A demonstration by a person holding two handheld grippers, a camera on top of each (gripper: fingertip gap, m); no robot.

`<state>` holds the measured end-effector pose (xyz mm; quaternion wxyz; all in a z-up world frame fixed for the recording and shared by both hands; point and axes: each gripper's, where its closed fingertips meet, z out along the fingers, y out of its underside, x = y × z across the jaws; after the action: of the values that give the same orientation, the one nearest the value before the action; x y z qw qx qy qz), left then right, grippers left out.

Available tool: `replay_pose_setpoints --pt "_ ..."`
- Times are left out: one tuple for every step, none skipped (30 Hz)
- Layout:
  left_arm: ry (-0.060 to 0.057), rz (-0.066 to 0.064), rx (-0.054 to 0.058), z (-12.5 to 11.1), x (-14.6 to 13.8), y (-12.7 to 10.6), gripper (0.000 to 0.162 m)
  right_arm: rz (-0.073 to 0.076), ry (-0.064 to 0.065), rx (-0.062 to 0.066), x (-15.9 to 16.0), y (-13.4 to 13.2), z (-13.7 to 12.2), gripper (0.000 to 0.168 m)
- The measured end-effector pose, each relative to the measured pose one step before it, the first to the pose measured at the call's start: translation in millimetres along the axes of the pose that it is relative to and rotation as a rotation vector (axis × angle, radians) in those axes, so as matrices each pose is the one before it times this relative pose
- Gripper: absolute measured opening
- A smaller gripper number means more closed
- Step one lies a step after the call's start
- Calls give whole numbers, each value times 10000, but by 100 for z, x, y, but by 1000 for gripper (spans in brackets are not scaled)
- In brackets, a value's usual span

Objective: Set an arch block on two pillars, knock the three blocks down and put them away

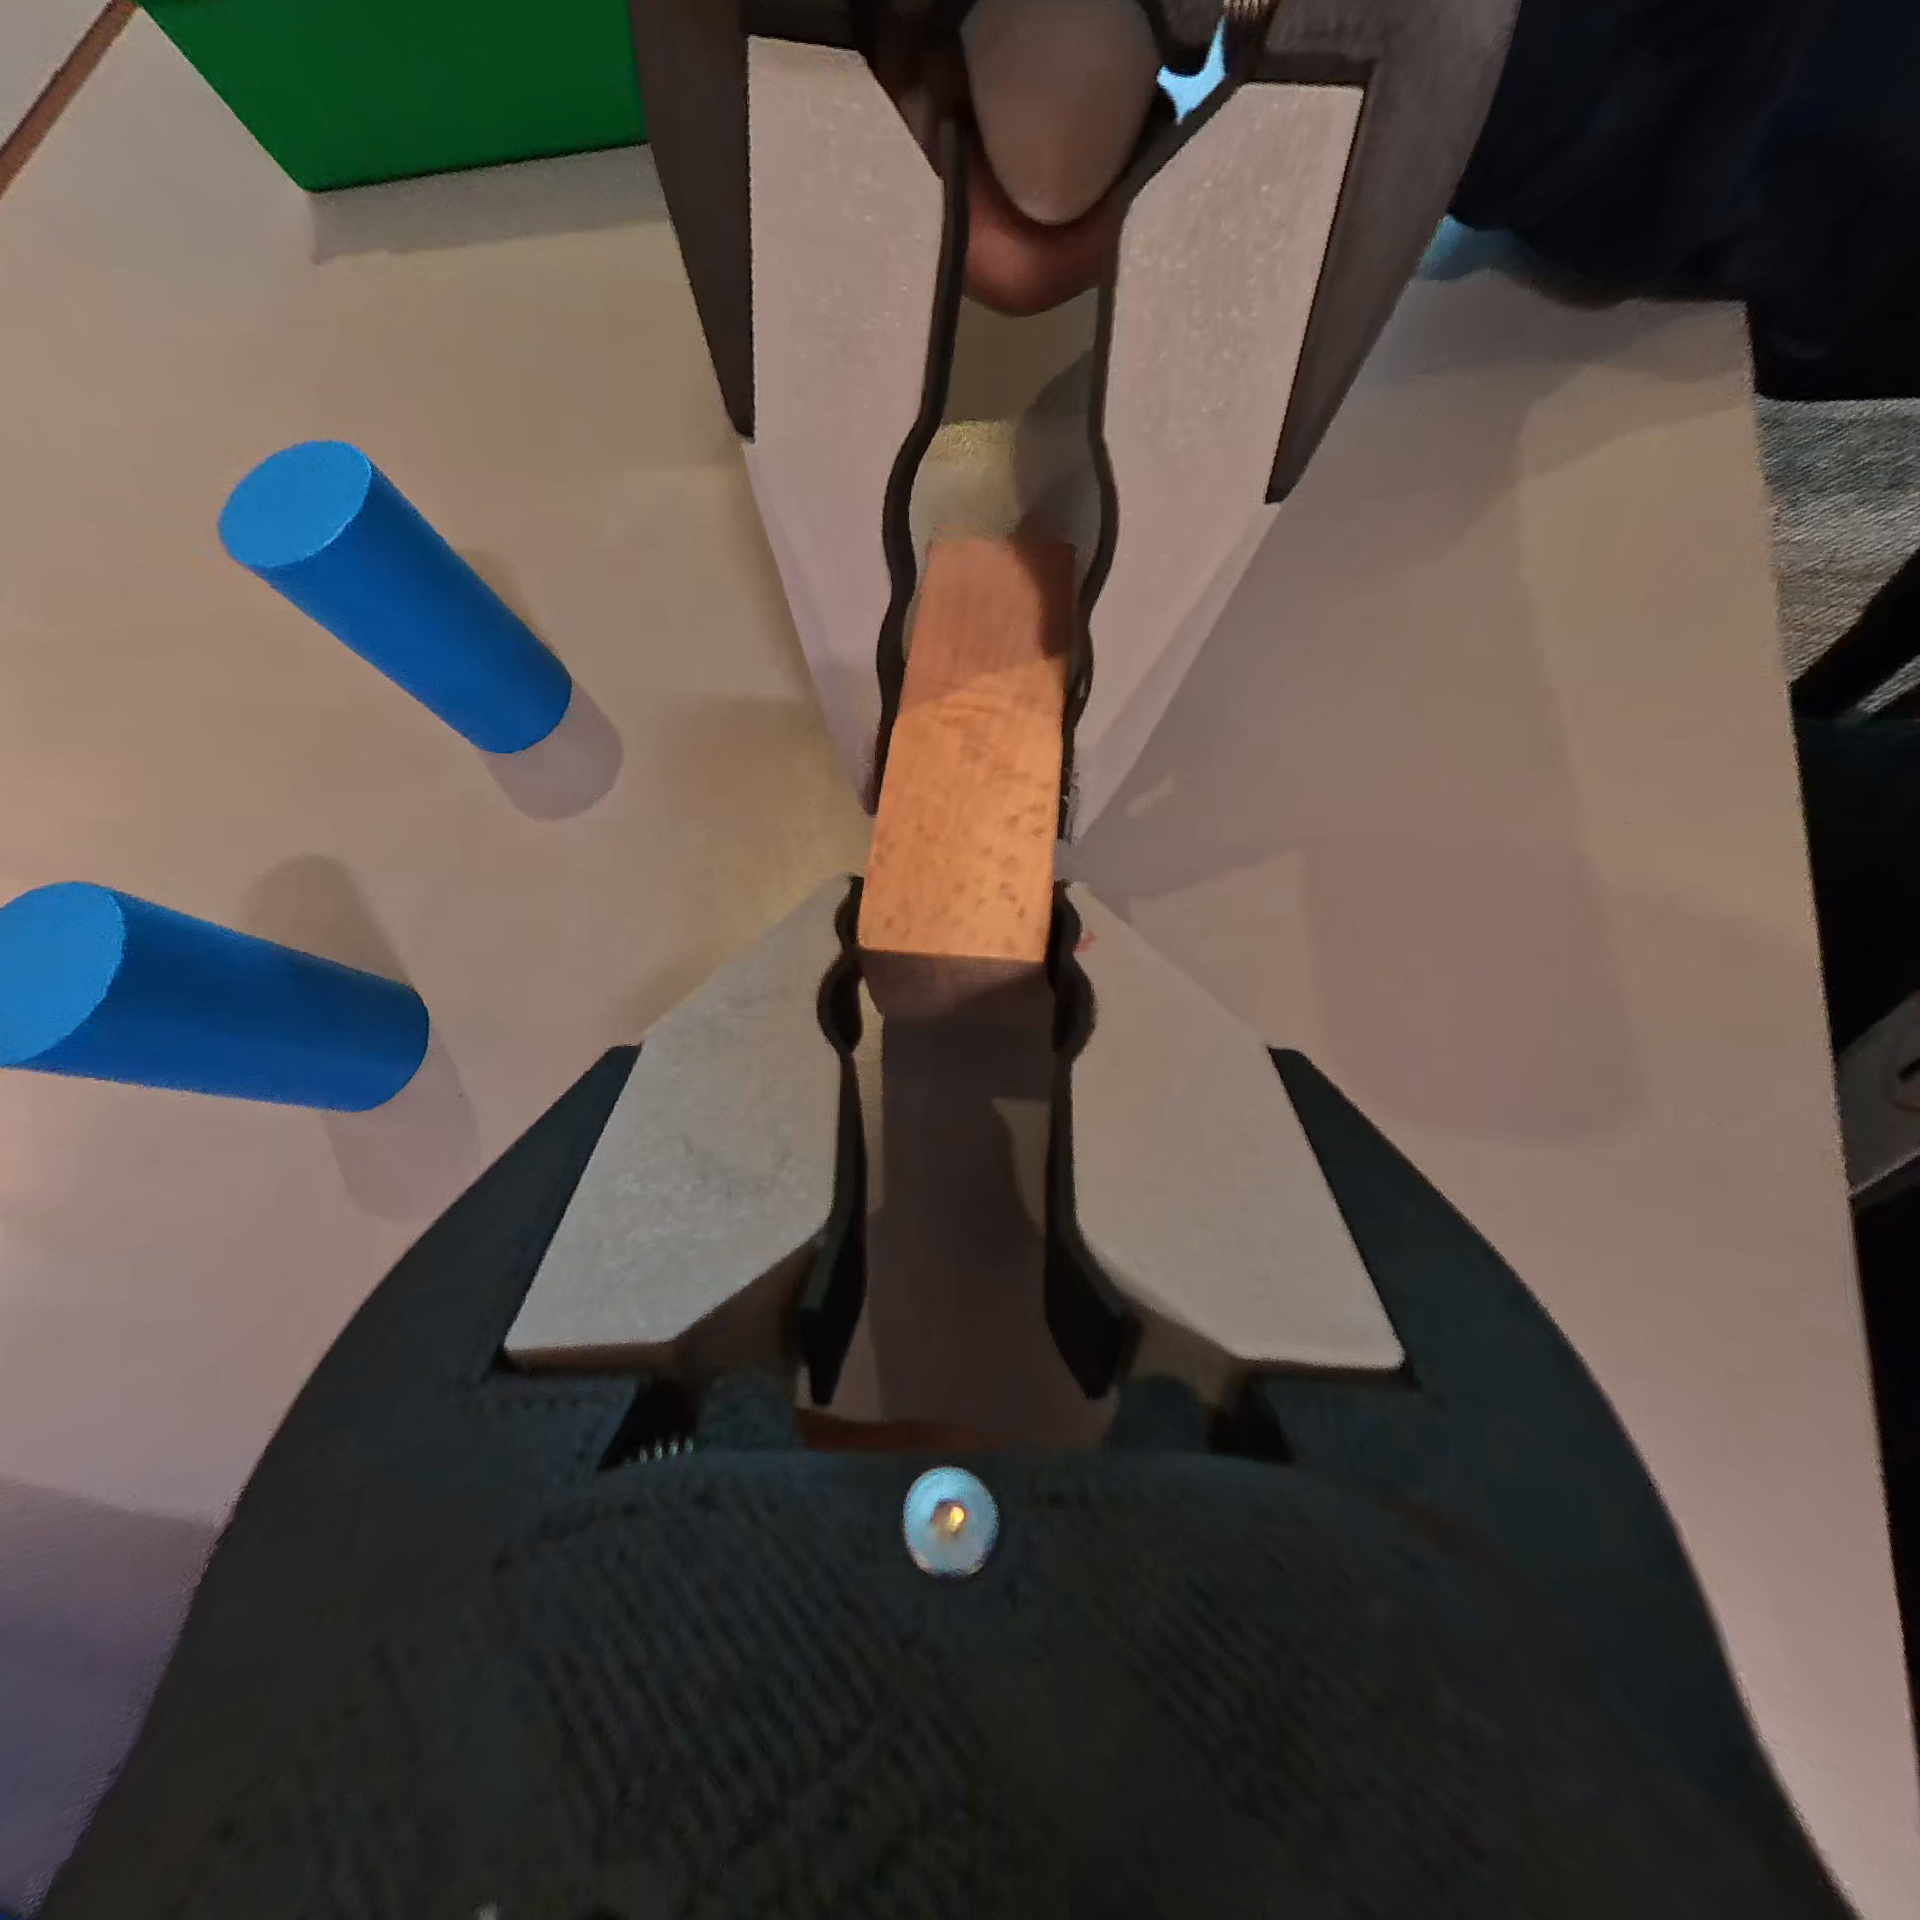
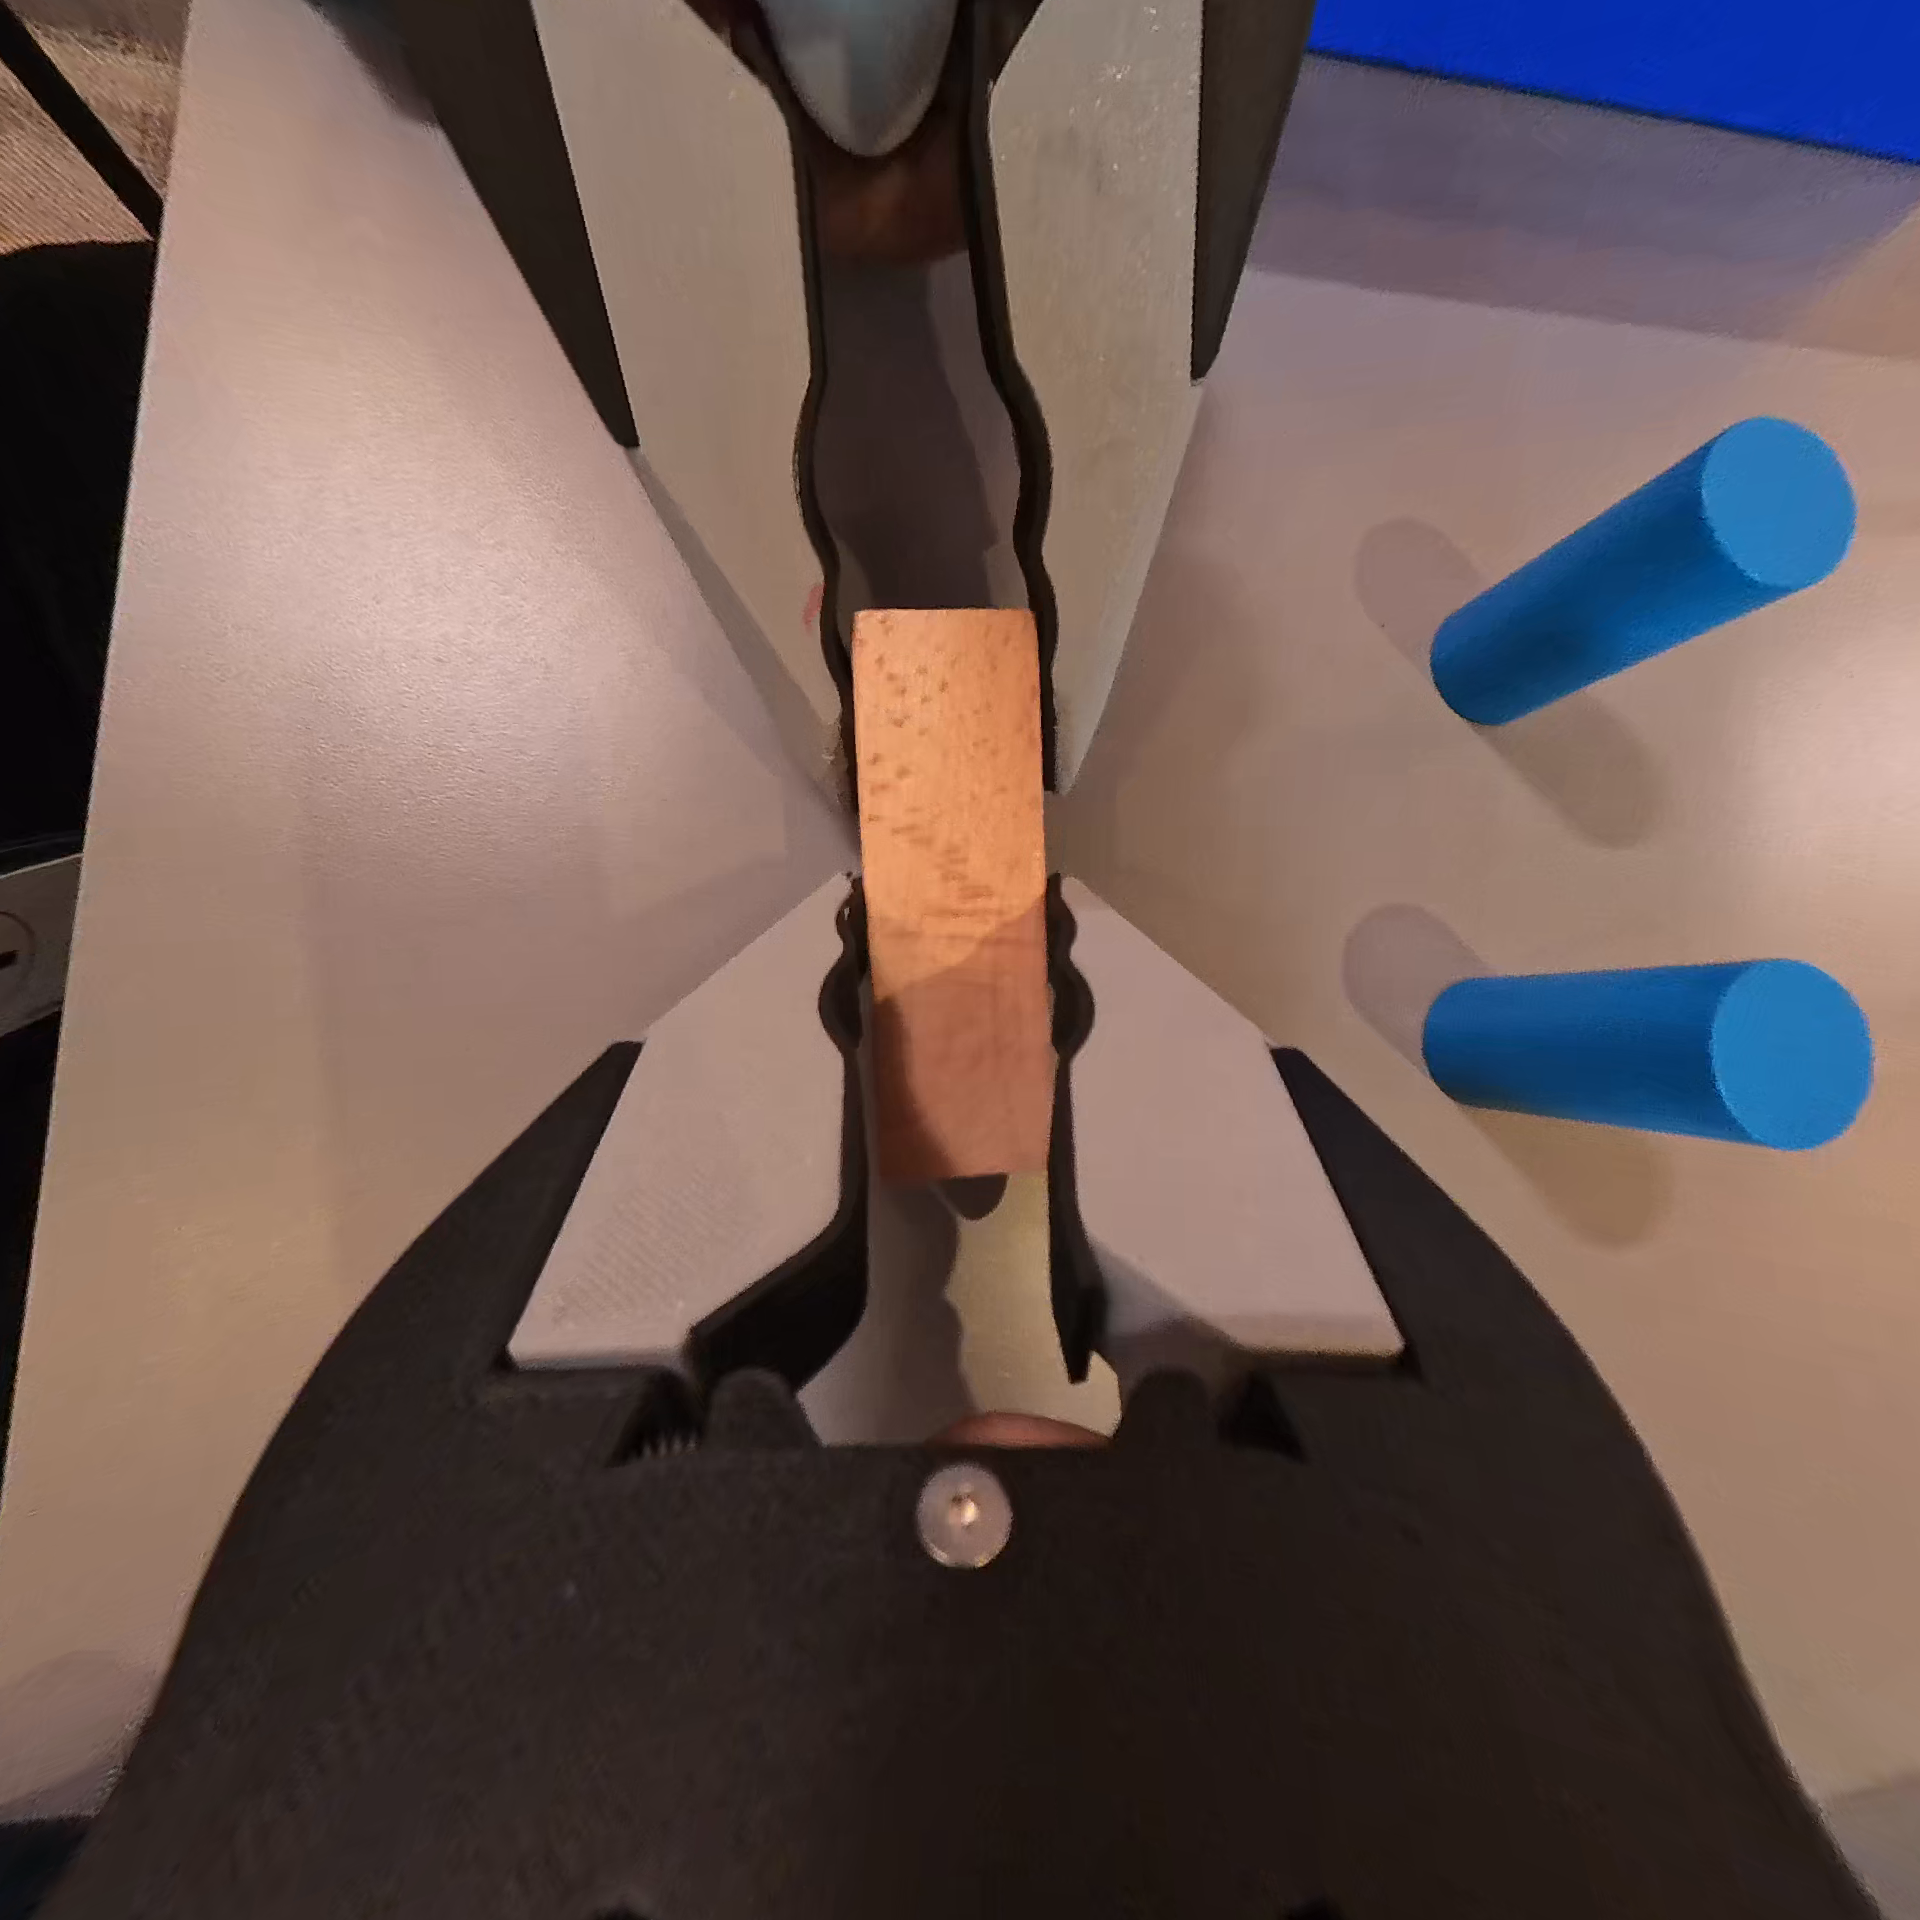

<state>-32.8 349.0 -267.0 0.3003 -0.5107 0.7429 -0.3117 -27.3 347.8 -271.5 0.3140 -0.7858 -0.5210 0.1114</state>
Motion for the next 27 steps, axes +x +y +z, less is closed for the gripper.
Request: replay_pose_setpoints --pt "26 -53 13 -27 -31 41 32 0 32 17 72 23 6 31" --pt "-10 -24 -8 8 -59 62 32 11 19 5 57 13 8 31" --pt "-6 -19 -34 44 -22 100 32 -3 4 -31 20 63 17 32" --pt "-10 -16 -32 50 -15 78 32 -23 34 2 35 19 30 31" --pt "-14 -18 -18 58 -28 62 32 -34 47 -11 53 23 30 31" --pt "9 -22 -32 46 -13 86 32 -32 24 -10 6 -20 60 31" --pt "15 -17 -33 35 12 80 32 -33 31 -1 -4 -51 101 31" --pt "-3 -12 -7 7 -3 27 32 -39 45 -16 -1 -46 150 32" --pt "-6 -12 10 -7 2 -15 32 -54 49 -55 -9 1 173 32" --pt "0 -12 -1 0 19 -1 32 -74 54 -85 -8 52 150 32" --pt "2 -14 -22 17 -13 33 32 -59 68 -75 33 21 98 32" --pt "5 -29 -24 2 -32 53 32 -48 66 -65 48 12 29 32" --pt "50 -58 -17 2 21 50 32 -25 -8 -28 -34 -7 16 32" --pt "102 -87 -30 1 84 77 32 8 -65 -4 -107 -22 27 32" --pt "68 -86 -24 -6 43 49 32 37 -17 -1 -3 -17 12 32" --pt "-6 -44 14 -9 -46 -10 32 29 18 12 65 -18 -25 31" --pt "-20 -7 43 -45 -41 -61 32 8 6 44 33 -72 -67 31" --pt "3 -3 52 -53 -7 -62 32 17 -6 55 -3 -73 -48 31" --pt "3 -5 39 -49 -7 -42 32 25 -8 41 3 -46 -10 31" --pt "-15 11 1 -22 -20 17 32 21 -12 9 -4 1 54 31" --pt "-44 30 -48 20 -46 84 32 -6 29 -37 44 53 125 31" --pt "-47 26 -89 54 -58 141 32 -33 77 -47 78 47 145 32" --pt "-17 -7 -86 49 -44 134 32 -38 84 7 71 -68 78 32" --pt "-2 -31 -26 2 -33 51 32 -24 43 -5 52 -22 11 32" --pt "-1 -21 20 -37 -25 -6 32 14 6 35 6 -47 12 32" --pt "1 -6 14 -22 -6 -4 32 47 -28 32 -18 -29 13 32" --pt "-10 2 0 -15 -10 12 32 23 -2 23 14 -18 27 32"
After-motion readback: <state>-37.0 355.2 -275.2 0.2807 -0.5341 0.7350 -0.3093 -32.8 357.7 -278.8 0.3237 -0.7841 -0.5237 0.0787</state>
